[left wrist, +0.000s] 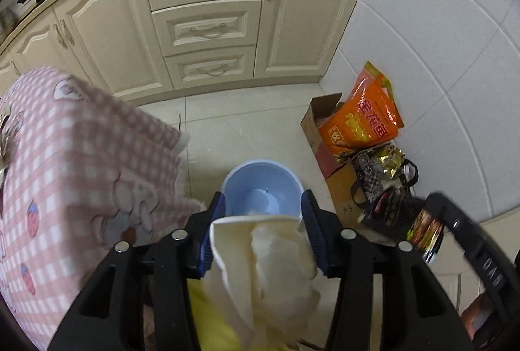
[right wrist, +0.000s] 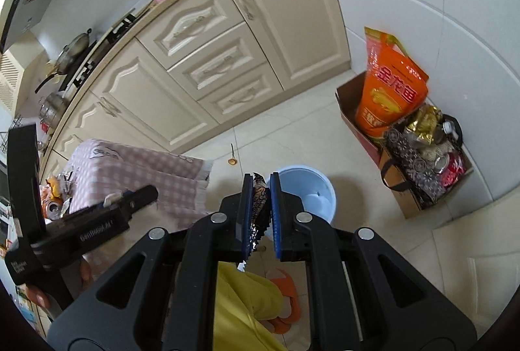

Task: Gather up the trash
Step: 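Open both grippers over the blue bin, dropping the tissue and packet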

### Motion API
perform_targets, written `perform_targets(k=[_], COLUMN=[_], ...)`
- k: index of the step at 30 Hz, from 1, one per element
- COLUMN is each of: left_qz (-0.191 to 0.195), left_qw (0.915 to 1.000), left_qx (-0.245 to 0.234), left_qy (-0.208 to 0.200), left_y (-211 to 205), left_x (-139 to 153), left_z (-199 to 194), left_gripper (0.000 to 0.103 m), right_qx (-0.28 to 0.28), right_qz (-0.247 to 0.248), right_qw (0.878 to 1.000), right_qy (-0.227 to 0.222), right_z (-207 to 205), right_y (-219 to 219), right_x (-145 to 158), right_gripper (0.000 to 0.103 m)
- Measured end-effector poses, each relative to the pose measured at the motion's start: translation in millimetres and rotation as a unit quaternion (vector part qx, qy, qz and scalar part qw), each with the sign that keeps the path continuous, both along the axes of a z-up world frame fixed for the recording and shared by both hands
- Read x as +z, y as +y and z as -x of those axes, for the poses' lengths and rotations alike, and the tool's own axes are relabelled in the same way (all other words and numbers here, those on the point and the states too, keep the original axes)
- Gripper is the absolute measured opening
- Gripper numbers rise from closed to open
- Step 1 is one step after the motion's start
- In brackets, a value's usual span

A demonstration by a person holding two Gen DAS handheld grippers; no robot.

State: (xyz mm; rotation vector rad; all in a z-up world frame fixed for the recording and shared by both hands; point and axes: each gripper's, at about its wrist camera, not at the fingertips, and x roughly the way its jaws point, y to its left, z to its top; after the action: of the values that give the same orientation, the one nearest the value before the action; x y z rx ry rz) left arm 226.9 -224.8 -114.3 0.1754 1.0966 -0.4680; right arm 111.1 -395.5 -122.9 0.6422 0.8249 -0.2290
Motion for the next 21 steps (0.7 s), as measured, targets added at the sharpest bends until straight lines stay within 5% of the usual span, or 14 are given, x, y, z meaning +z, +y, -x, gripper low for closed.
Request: perform_targets(k=[1,3,21], left_qz=[0.001,-0.002,-0.018], left_qw=[1.0000,0.9997,0.9983], left_qx=[0.004,0.013,0.045], left_qy=[-0.008,-0.019,-0.032], left_y=[-5.8,-11.9,38.0], left_x=[0.4,1.3,13.9], left_z=[-4.0,-10.6,-8.1], left_gripper=[0.053,0.077,0.081], right_qx=[-0.001,-0.002,0.048], right_qz=[-0.002,-0.006,-0.001], right_qw=[1.000,1.000,0.999], right_qy=[0.002,0.006,0.019], right_z=[-0.6,-2.2,-48.4], right_y=[-1.8,-3.1,20.6], right_x=[-2.3,-6.2,-16.9], right_gripper=[0.011,0.011,0.011])
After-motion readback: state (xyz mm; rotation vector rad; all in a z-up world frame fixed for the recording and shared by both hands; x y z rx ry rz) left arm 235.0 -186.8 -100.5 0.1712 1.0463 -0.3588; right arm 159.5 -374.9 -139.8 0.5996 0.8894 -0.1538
